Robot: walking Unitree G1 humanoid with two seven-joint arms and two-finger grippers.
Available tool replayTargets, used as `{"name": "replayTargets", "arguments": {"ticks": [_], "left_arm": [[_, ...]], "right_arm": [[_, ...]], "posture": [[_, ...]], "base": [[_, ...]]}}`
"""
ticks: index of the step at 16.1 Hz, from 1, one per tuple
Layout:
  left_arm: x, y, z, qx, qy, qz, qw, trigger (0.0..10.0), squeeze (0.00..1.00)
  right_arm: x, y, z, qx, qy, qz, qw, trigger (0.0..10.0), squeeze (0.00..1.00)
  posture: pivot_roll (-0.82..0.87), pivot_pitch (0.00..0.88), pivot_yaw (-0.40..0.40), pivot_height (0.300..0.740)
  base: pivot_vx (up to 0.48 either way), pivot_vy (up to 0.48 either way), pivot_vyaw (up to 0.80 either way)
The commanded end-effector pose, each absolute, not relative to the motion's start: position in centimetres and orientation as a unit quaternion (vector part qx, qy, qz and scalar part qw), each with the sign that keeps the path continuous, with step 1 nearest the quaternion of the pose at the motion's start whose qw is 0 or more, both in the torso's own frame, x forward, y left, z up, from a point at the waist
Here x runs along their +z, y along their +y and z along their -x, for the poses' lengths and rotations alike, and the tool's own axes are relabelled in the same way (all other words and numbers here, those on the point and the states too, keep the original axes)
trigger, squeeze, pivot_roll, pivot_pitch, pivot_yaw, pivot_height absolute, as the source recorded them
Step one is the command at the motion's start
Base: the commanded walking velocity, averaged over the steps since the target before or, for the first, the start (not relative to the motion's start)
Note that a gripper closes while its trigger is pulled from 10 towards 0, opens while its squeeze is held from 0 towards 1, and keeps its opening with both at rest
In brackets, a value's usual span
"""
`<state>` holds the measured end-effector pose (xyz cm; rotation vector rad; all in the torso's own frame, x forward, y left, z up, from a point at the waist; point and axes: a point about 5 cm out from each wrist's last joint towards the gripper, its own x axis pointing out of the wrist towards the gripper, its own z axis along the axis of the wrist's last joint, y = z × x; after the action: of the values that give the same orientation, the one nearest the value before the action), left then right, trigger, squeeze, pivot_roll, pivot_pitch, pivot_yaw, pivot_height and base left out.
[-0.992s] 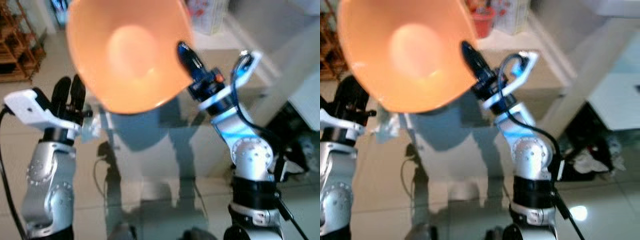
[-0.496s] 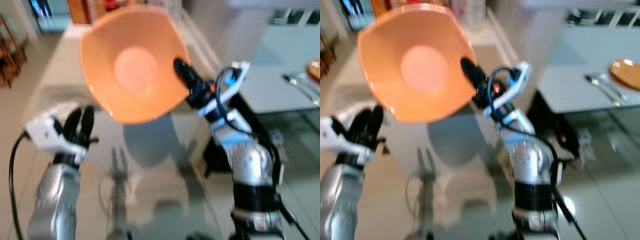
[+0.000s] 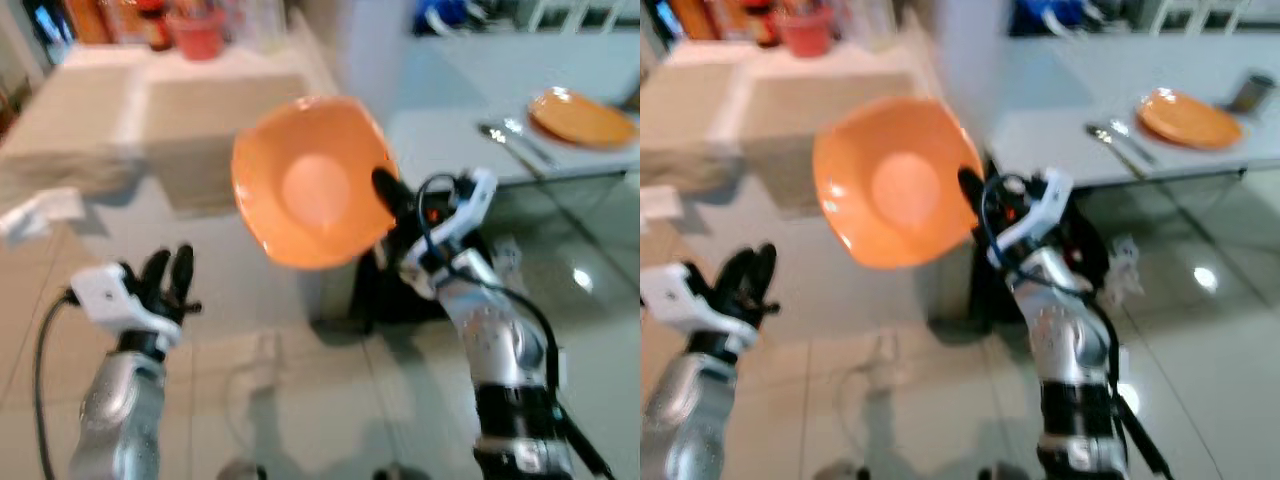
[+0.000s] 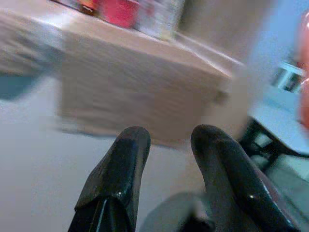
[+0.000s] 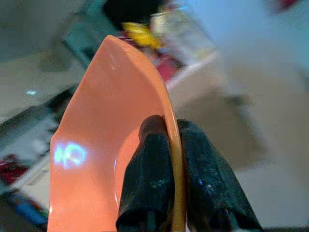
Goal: Setting the table
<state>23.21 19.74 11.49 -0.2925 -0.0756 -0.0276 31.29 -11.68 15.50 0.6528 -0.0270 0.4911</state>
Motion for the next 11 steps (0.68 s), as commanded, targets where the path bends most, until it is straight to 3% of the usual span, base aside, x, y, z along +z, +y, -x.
{"name": "replayTargets", "arguments": {"ticks": [1,11], "left_arm": [[11.5,19.6,-23.3,-0.023,-0.038,0.132,0.990,10.0,0.00],[11.2,18.0,-24.1,-0.053,-0.025,0.117,0.991,10.0,0.00]], "right_arm": [[16.0,-12.2,-31.5,0.225,-0.034,-0.311,0.923,10.0,0.00],[15.0,-12.1,-32.1,0.186,-0.018,-0.289,0.939,10.0,0.00]], "posture": [[-0.07,0.105,0.033,0.740],[-0.08,0.105,0.034,0.740]], "base": [[0.000,-0.469,0.00],[0.000,-0.446,0.00]]}}
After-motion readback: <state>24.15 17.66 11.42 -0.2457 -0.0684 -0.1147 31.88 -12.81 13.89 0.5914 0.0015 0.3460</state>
